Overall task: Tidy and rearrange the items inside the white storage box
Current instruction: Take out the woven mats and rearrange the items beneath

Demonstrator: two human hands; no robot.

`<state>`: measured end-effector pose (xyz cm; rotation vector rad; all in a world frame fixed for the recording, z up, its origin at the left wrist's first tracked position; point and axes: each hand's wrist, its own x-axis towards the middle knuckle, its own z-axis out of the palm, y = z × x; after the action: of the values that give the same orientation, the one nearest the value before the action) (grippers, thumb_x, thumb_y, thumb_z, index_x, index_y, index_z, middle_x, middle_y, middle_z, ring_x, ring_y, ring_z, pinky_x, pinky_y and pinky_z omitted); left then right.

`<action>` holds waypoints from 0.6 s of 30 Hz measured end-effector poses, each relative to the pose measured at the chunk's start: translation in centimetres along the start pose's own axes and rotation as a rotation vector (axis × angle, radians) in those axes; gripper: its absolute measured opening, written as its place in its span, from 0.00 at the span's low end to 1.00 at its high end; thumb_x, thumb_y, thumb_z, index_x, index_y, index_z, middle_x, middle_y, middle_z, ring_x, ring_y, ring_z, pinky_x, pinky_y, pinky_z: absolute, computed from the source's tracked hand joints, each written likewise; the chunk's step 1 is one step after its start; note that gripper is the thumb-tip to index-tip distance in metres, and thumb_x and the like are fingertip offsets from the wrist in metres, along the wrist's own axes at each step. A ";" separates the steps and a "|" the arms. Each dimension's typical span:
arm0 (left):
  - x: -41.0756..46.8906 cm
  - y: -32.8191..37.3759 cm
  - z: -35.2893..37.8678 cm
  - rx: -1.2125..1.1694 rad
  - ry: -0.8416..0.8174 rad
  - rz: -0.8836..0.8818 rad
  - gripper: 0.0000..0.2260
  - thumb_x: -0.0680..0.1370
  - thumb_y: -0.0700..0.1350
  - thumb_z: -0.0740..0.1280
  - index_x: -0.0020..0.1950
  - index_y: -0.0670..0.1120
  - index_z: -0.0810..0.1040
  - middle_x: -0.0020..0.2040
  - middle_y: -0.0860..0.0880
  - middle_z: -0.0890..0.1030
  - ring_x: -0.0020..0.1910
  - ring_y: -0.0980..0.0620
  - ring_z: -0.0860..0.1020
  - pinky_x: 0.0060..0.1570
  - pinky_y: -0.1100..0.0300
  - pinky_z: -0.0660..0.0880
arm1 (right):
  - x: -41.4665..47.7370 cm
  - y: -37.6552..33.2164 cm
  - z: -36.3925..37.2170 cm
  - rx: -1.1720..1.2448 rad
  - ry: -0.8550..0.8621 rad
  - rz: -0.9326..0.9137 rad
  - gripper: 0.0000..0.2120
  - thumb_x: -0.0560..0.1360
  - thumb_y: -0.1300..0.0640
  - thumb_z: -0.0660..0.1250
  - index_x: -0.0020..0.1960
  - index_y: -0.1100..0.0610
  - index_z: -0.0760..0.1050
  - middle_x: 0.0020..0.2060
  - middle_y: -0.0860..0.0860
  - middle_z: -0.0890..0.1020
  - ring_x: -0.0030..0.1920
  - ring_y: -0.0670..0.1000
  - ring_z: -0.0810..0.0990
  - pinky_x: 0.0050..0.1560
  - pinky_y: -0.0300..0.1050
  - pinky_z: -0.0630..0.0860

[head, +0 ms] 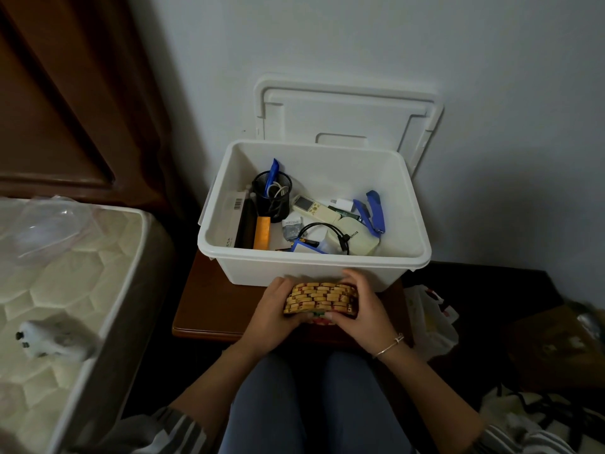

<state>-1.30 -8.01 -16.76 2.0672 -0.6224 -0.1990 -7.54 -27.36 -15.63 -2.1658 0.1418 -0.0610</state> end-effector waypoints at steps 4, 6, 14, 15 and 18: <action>-0.2 -0.1 -0.1 -0.073 -0.021 -0.033 0.25 0.68 0.43 0.78 0.58 0.59 0.72 0.54 0.60 0.74 0.55 0.61 0.73 0.54 0.62 0.72 | -1.0 1.1 1.3 0.115 0.053 0.102 0.38 0.64 0.59 0.78 0.69 0.54 0.63 0.62 0.50 0.72 0.64 0.48 0.71 0.64 0.46 0.72; -0.1 -0.1 0.0 -0.101 -0.033 -0.052 0.24 0.67 0.43 0.79 0.58 0.54 0.73 0.54 0.55 0.77 0.56 0.56 0.75 0.56 0.55 0.74 | -1.0 1.2 2.1 0.140 0.047 0.121 0.34 0.65 0.61 0.77 0.66 0.55 0.66 0.62 0.52 0.73 0.64 0.51 0.71 0.64 0.51 0.73; 1.0 0.5 0.2 -0.188 -0.006 -0.219 0.27 0.65 0.39 0.80 0.60 0.44 0.74 0.56 0.48 0.79 0.56 0.50 0.78 0.57 0.51 0.76 | 0.0 1.4 2.4 0.167 0.121 0.145 0.31 0.65 0.64 0.77 0.64 0.59 0.67 0.59 0.56 0.76 0.61 0.53 0.75 0.62 0.53 0.74; 1.1 0.5 0.2 -0.189 -0.010 -0.234 0.27 0.64 0.38 0.80 0.60 0.44 0.73 0.55 0.48 0.79 0.56 0.50 0.78 0.56 0.51 0.77 | 0.0 1.5 2.4 0.166 0.127 0.144 0.33 0.64 0.64 0.77 0.65 0.59 0.66 0.60 0.56 0.75 0.62 0.53 0.74 0.63 0.52 0.74; 1.2 0.5 0.2 -0.199 -0.010 -0.248 0.28 0.63 0.38 0.80 0.59 0.45 0.72 0.55 0.49 0.78 0.56 0.50 0.77 0.54 0.52 0.77 | -0.2 1.7 2.2 0.156 0.179 0.141 0.36 0.62 0.63 0.79 0.65 0.57 0.66 0.61 0.55 0.74 0.63 0.53 0.73 0.63 0.49 0.73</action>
<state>-0.54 -9.02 -16.33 1.9459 -0.3351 -0.3985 -7.66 -26.50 -18.31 -1.9877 0.3799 -0.1797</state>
